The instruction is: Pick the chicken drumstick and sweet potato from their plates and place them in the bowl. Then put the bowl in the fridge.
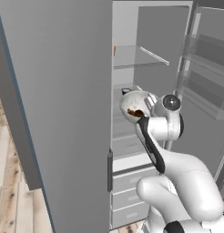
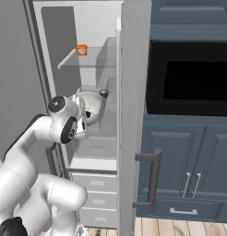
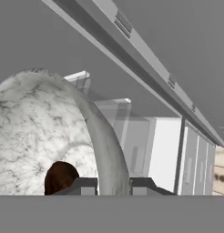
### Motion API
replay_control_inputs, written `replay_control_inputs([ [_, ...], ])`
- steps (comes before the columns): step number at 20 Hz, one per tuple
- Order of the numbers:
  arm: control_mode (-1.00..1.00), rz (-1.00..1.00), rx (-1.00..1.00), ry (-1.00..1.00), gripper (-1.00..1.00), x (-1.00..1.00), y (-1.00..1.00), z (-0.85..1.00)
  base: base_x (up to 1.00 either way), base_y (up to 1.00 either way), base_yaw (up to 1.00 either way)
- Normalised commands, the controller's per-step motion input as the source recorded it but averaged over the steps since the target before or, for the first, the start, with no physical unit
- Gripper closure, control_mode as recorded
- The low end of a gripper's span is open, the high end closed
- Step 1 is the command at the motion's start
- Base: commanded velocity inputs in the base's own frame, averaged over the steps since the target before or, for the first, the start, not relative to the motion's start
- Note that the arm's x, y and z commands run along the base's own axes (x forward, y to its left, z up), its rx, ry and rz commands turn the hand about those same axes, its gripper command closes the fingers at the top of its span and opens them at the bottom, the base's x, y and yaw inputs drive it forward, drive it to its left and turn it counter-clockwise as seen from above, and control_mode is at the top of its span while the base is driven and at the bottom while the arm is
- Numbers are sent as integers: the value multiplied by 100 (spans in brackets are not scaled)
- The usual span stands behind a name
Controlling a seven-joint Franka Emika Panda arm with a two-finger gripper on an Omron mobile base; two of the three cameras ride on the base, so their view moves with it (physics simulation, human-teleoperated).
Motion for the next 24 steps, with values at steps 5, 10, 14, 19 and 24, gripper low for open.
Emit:
replay_control_inputs([
  [5,-100,0,0,0,100,24,-9,23,0,0,0],
  [10,-100,0,3,11,100,22,-9,20,0,0,0],
  [14,-100,4,1,16,100,24,0,25,0,0,0],
  [19,-100,4,3,14,100,19,0,18,0,0,0],
  [24,-100,1,0,1,100,7,0,1,0,0,0],
])
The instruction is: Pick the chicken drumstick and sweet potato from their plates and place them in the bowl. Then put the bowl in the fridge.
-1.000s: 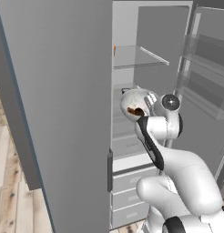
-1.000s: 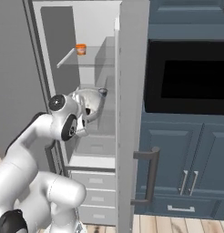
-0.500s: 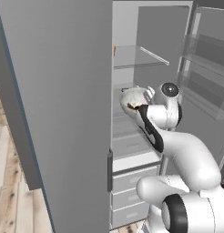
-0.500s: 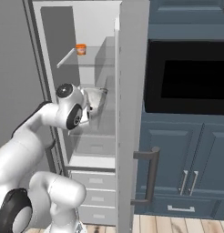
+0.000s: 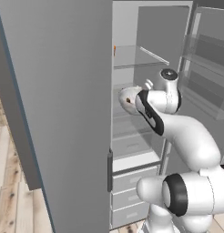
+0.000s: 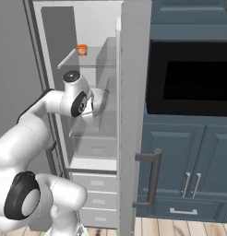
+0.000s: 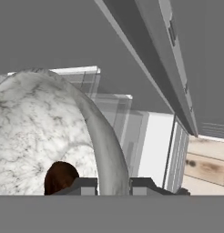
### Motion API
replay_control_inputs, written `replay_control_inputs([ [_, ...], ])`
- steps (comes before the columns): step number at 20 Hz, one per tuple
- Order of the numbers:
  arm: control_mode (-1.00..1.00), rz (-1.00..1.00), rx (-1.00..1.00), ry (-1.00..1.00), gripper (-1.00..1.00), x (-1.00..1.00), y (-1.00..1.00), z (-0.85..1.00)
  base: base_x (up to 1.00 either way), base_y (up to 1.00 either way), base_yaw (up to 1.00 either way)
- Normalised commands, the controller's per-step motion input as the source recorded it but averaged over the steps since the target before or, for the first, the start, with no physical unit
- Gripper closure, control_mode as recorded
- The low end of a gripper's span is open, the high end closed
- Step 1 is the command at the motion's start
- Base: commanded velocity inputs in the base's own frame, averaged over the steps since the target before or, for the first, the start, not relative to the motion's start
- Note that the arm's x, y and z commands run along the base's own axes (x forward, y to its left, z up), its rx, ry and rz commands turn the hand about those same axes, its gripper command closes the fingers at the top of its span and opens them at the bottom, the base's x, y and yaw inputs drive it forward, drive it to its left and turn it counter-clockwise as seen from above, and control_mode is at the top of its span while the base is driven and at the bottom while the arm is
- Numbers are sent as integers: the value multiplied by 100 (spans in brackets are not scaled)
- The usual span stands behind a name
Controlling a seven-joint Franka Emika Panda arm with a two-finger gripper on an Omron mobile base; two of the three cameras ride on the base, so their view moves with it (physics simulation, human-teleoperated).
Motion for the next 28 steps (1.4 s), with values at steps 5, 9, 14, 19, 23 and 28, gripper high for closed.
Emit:
replay_control_inputs([
  [5,-100,0,0,-8,100,13,0,-3,0,0,0],
  [9,-100,0,0,-6,100,18,0,-13,0,0,0],
  [14,-100,0,-2,1,100,21,-3,-20,0,0,0],
  [19,-100,0,0,1,100,26,0,-3,0,0,0],
  [23,-100,0,0,0,100,28,0,-4,0,0,0],
  [28,-100,0,0,0,100,22,0,-13,0,0,0],
])
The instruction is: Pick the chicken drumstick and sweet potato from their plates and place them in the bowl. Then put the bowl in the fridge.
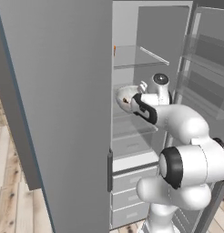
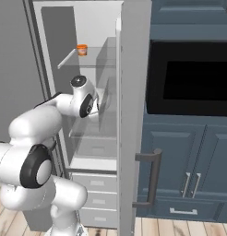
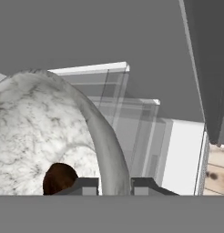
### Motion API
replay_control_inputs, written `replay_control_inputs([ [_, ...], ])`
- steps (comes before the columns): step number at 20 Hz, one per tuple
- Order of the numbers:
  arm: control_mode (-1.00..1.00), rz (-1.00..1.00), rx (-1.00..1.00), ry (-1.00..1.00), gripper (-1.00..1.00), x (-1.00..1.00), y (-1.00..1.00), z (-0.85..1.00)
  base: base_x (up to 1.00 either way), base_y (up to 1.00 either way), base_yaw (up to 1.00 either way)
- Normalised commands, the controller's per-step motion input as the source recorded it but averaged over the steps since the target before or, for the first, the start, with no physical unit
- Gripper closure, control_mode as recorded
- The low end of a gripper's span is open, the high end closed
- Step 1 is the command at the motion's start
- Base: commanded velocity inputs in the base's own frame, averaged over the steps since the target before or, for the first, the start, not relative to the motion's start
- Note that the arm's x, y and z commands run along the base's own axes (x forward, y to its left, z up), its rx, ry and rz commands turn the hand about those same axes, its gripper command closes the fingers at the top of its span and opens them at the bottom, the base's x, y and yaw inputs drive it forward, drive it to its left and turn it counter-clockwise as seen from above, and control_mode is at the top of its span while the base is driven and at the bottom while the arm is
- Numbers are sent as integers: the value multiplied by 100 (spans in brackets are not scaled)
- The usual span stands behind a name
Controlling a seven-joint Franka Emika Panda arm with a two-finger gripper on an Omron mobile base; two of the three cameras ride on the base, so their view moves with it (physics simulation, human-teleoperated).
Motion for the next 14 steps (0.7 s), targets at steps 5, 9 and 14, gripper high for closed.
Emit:
replay_control_inputs([
  [5,-100,0,0,1,100,21,0,-18,0,0,0],
  [9,-100,0,0,2,100,21,1,-20,0,0,0],
  [14,-100,0,2,4,100,26,1,-5,0,0,0],
])
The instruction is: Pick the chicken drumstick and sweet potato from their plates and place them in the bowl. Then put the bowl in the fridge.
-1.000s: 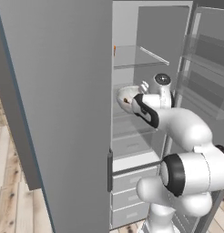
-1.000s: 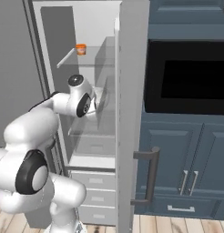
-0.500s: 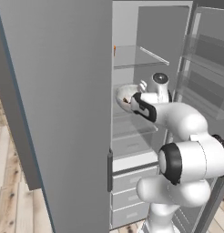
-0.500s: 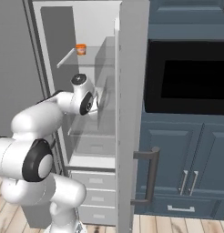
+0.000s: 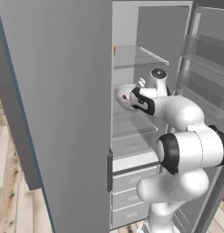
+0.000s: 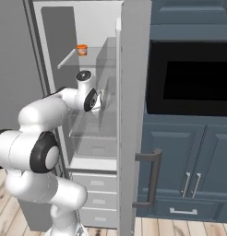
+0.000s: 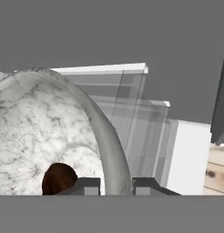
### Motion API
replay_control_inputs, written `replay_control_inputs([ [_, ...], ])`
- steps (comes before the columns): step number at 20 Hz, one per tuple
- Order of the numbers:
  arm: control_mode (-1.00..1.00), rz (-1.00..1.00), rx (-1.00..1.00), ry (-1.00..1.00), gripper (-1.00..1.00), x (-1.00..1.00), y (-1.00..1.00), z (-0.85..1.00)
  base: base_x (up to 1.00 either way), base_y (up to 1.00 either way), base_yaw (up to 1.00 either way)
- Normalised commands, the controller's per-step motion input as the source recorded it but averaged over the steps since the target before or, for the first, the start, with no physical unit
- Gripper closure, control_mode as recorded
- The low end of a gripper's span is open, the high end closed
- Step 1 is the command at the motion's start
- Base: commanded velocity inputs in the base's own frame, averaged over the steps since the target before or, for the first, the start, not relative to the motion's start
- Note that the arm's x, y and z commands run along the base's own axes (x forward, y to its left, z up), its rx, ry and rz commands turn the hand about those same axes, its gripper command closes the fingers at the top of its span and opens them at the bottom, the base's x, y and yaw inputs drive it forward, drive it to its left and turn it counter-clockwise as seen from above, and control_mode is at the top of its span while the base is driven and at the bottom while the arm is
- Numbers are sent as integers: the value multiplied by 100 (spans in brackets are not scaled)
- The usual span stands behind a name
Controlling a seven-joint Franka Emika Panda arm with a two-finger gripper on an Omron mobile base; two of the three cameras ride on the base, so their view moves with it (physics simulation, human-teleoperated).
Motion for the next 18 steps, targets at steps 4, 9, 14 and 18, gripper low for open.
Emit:
replay_control_inputs([
  [4,-100,0,11,0,100,23,8,-3,0,0,0],
  [9,-100,0,14,-2,100,15,11,-15,0,0,0],
  [14,-100,0,3,-6,100,14,8,-21,0,0,0],
  [18,-100,0,-3,-6,100,14,13,-26,0,0,0],
])
